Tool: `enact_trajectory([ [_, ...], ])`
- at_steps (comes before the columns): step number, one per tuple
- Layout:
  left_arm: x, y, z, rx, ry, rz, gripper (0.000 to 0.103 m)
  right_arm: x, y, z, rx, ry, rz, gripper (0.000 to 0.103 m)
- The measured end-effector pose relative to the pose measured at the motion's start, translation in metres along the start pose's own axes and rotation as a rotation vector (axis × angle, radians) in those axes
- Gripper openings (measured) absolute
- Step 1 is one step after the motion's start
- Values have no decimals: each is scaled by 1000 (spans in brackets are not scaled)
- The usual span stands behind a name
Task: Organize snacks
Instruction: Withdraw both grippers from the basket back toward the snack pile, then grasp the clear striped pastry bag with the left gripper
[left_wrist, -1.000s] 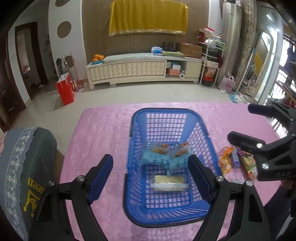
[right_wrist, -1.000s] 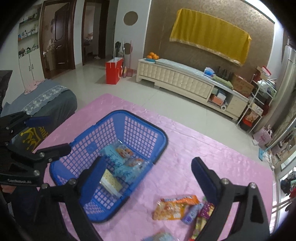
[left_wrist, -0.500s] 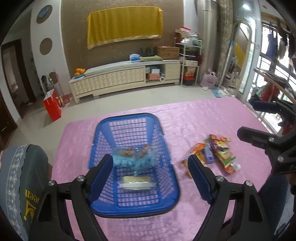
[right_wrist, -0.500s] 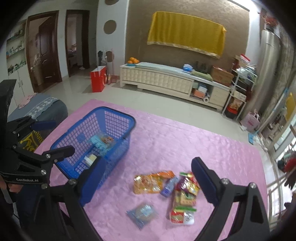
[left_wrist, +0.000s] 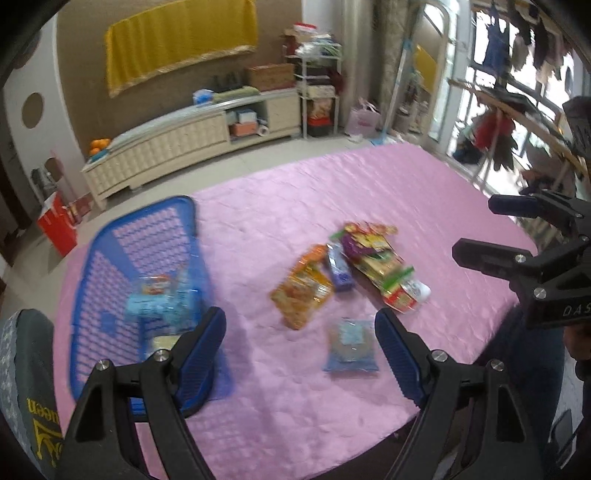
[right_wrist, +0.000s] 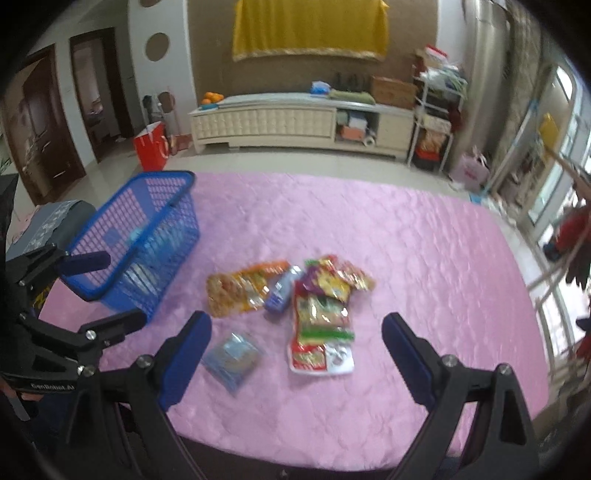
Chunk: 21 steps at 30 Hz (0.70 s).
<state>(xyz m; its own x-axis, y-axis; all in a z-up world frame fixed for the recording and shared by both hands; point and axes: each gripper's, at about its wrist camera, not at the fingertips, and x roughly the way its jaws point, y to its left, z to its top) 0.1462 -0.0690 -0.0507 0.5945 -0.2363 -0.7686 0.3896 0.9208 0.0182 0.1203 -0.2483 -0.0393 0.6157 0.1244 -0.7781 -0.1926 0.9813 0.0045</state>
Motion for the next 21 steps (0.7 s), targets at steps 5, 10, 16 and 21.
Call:
enact_trajectory([
  [5, 29, -27, -5, 31, 61, -29, 81, 10, -25, -21, 48, 34, -13, 96],
  [10, 62, -44, -9, 33, 126, -57, 81, 26, -45, -41, 95, 80, -16, 96],
  [16, 100, -56, -19, 47, 215, -68, 81, 45, -58, -53, 124, 114, -25, 96],
  [21, 131, -57, -25, 36, 286, -83, 81, 57, -67, -58, 152, 136, -21, 96],
])
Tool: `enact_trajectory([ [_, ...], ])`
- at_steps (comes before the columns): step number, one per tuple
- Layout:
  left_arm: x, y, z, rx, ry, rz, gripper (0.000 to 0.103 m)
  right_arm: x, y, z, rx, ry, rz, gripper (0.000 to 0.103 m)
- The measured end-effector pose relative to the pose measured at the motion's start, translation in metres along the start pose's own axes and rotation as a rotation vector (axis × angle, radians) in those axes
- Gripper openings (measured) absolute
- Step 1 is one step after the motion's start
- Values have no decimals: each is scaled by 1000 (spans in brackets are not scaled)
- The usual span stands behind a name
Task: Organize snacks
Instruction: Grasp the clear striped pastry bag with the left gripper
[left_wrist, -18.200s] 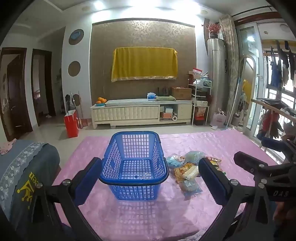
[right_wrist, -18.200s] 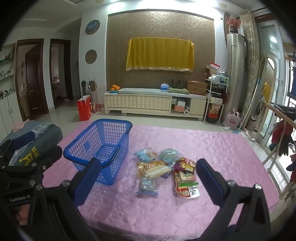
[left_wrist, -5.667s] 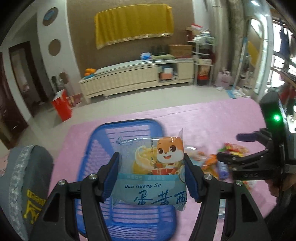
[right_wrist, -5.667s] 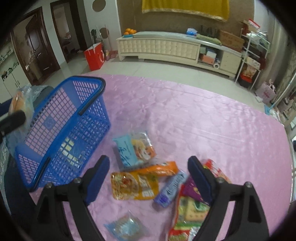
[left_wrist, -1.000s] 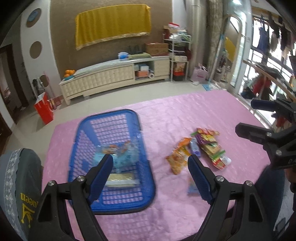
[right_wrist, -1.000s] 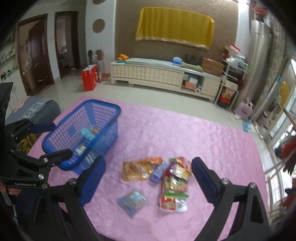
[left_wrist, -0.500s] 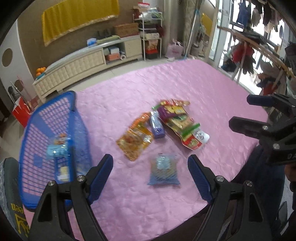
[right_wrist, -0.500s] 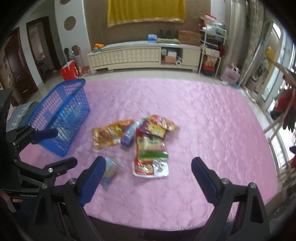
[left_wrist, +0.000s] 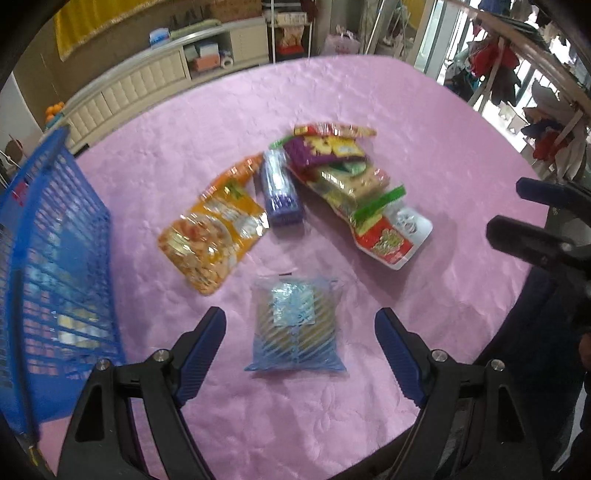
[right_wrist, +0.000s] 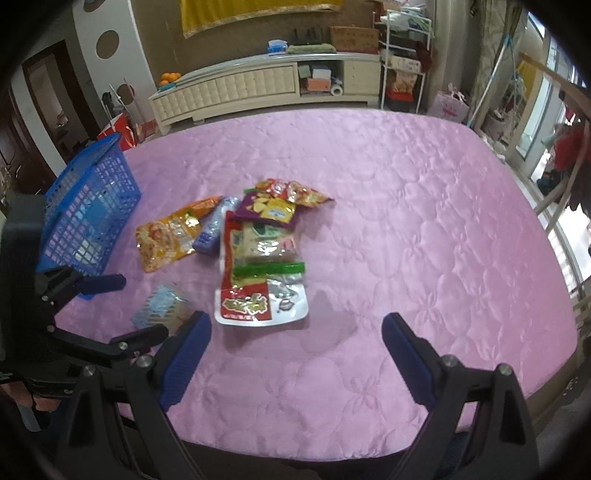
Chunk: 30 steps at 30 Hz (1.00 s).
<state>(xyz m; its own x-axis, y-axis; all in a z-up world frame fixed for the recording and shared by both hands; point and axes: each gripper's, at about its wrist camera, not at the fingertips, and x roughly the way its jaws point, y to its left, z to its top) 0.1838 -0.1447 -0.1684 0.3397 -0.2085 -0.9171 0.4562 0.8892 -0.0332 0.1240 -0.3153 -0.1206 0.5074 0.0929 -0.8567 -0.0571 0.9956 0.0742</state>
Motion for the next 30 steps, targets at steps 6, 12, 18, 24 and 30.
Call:
enact_trajectory([
  [6, 33, -6, -1, 42, 76, 11, 81, 12, -7, -1, 23, 20, 6, 96],
  [12, 52, -1, 1, 31, 108, 11, 82, 19, -11, -2, 35, 41, 6, 96],
  [18, 55, 1, 2, 38, 103, 11, 75, 23, -9, -1, 33, 56, 2, 96],
  [24, 44, 11, -3, 38, 100, 4, 52, 24, -1, 2, 17, 67, 0, 96],
  [30, 14, 20, -10, -3, 26, 3, 51, 24, 10, 14, -9, 64, 5, 96],
])
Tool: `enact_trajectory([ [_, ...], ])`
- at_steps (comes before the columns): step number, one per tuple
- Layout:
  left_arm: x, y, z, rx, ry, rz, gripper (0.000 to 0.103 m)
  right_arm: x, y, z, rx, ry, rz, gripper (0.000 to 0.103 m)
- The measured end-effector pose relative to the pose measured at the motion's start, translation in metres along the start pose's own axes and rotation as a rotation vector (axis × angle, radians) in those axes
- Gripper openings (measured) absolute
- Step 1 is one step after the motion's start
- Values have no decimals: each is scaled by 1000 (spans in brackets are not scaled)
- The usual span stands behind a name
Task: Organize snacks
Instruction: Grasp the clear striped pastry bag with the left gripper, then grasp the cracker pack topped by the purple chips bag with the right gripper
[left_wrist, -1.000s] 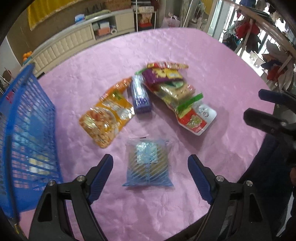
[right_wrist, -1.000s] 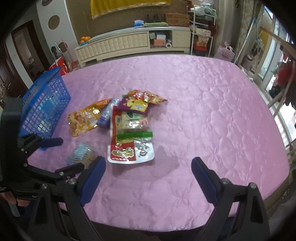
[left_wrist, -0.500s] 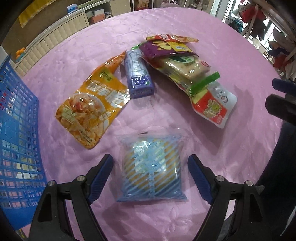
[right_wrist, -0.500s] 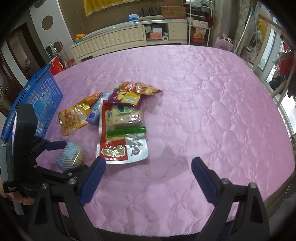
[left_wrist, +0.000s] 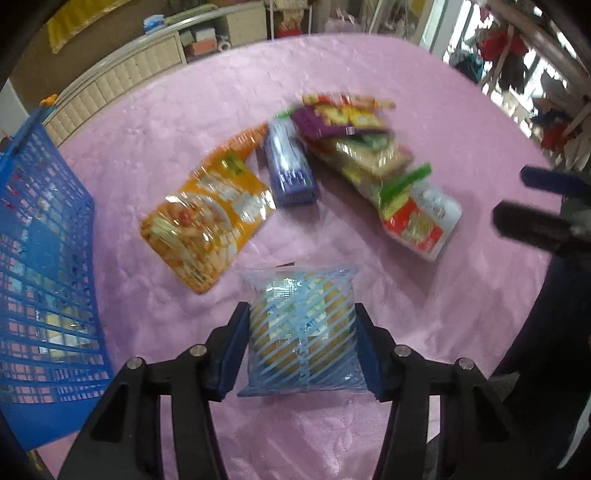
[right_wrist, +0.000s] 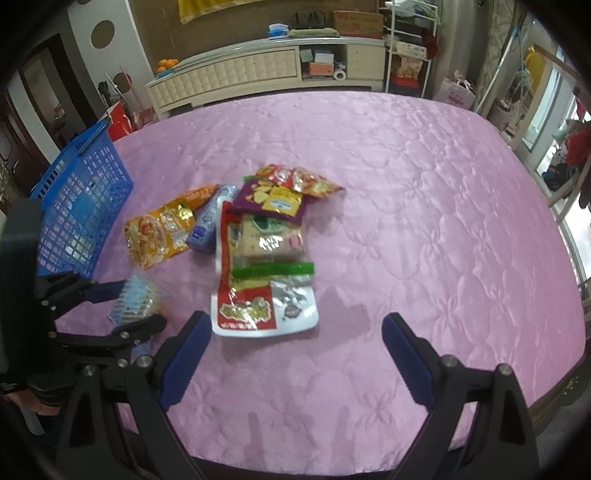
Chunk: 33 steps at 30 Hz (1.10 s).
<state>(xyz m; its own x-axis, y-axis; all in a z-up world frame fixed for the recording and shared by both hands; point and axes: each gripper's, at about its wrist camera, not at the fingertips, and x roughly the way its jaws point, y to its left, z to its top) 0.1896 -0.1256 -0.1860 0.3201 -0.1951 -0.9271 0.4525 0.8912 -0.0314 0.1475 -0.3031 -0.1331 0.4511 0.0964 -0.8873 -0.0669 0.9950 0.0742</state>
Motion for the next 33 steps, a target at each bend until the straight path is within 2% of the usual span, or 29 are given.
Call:
enact_trajectory([
  [6, -37, 17, 13, -42, -99, 34, 51, 1, 9, 21, -23, -10, 9, 96],
  [11, -51, 30, 24, -71, -148, 59, 51, 16, 11, 40, -47, -2, -9, 96],
  [19, -35, 46, 40, -110, -142, 69, 51, 57, 16, 53, -90, 55, -32, 96],
  [22, -21, 44, 45, -98, -132, 95, 51, 73, 17, 54, -94, 74, -39, 95],
  [25, -14, 46, 44, -109, -122, 82, 51, 87, 19, 54, -95, 101, -15, 96],
  [28, -6, 49, 45, -122, -110, 81, 51, 97, 22, 55, -116, 110, -37, 95],
  [29, -4, 49, 46, -124, -106, 80, 51, 99, 21, 56, -117, 110, -50, 94],
  [30, -2, 51, 46, -127, -102, 79, 51, 101, 20, 56, -111, 101, -63, 88],
  [31, -2, 52, 46, -129, -101, 78, 51, 103, 17, 56, -95, 98, -55, 85],
  [33, -1, 53, 46, -134, -99, 76, 51, 105, 15, 55, -79, 96, -29, 75],
])
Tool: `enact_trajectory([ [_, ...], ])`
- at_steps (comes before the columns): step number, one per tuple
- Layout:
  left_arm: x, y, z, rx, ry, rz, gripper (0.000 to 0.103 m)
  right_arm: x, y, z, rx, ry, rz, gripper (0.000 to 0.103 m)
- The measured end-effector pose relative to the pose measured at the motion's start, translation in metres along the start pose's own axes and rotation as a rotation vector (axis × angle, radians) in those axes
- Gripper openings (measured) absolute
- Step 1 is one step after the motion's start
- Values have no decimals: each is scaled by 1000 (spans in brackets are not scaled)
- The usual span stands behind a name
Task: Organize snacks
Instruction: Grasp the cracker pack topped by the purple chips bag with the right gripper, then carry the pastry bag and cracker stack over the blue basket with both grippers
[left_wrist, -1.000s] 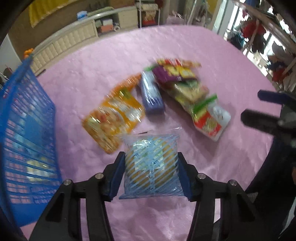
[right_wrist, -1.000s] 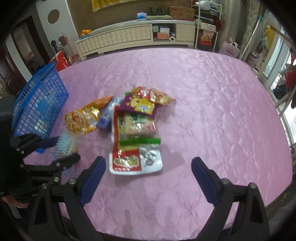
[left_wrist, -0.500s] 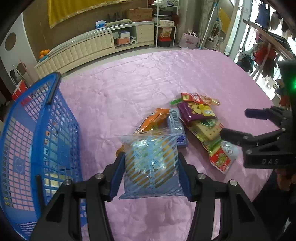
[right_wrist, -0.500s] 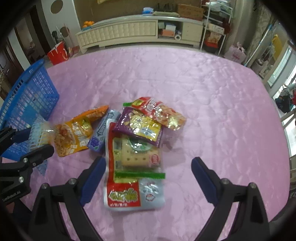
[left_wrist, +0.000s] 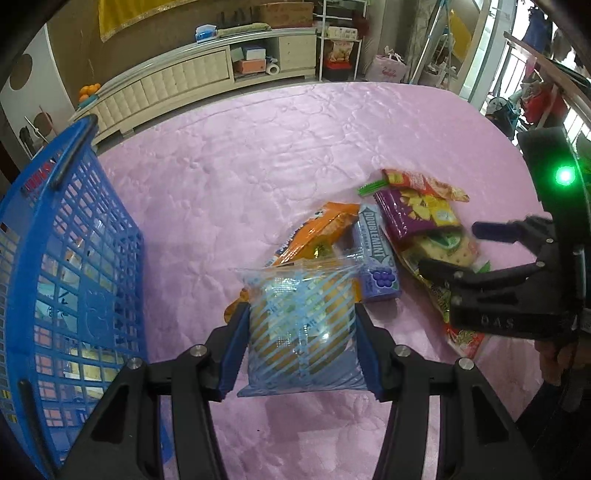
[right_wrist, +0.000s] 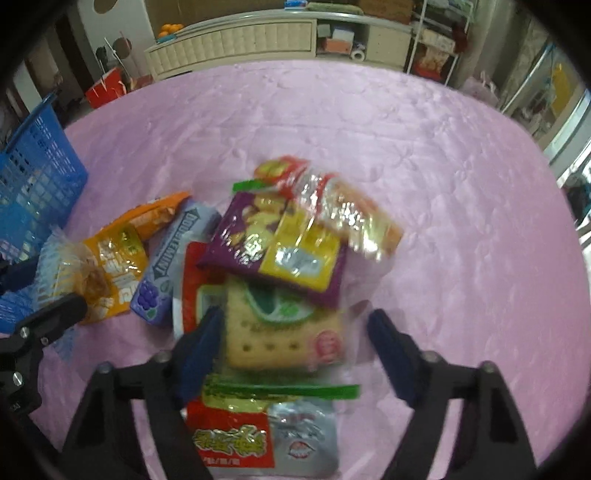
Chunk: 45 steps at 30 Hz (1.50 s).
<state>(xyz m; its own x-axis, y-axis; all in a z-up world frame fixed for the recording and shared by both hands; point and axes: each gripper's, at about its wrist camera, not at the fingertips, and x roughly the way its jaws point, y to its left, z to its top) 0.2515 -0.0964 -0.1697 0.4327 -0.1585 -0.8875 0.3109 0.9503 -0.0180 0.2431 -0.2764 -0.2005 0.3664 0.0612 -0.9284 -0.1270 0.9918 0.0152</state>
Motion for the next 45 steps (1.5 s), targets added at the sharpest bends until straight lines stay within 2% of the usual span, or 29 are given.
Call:
enact_trajectory([
  [2, 1, 1, 0, 0, -1, 1, 51, -6, 3, -1, -15, -22, 5, 62],
  [4, 1, 1, -1, 0, 0, 8, 51, -10, 5, -2, -28, -27, -10, 60],
  [14, -24, 0, -10, -6, -27, 7, 51, -42, 8, -32, -35, -39, 1, 59],
  [24, -52, -9, -21, -5, -70, 3, 51, -90, 21, -55, -58, -108, 15, 59],
  [32, -95, -11, -28, -1, -146, 2, 51, -133, 29, -55, -74, -187, 3, 59],
  [38, -131, 2, -30, -9, -213, 2, 51, -161, 46, -52, -95, -239, -18, 59],
  [41, -147, 11, -31, -14, -239, 11, 51, -158, 45, -45, -75, -197, -34, 59],
  [43, -157, 16, -34, -22, -254, 15, 51, -150, 43, -43, -57, -153, -11, 59],
  [45, -161, 21, -35, -30, -266, 17, 51, -147, 47, -43, -71, -124, -47, 59],
])
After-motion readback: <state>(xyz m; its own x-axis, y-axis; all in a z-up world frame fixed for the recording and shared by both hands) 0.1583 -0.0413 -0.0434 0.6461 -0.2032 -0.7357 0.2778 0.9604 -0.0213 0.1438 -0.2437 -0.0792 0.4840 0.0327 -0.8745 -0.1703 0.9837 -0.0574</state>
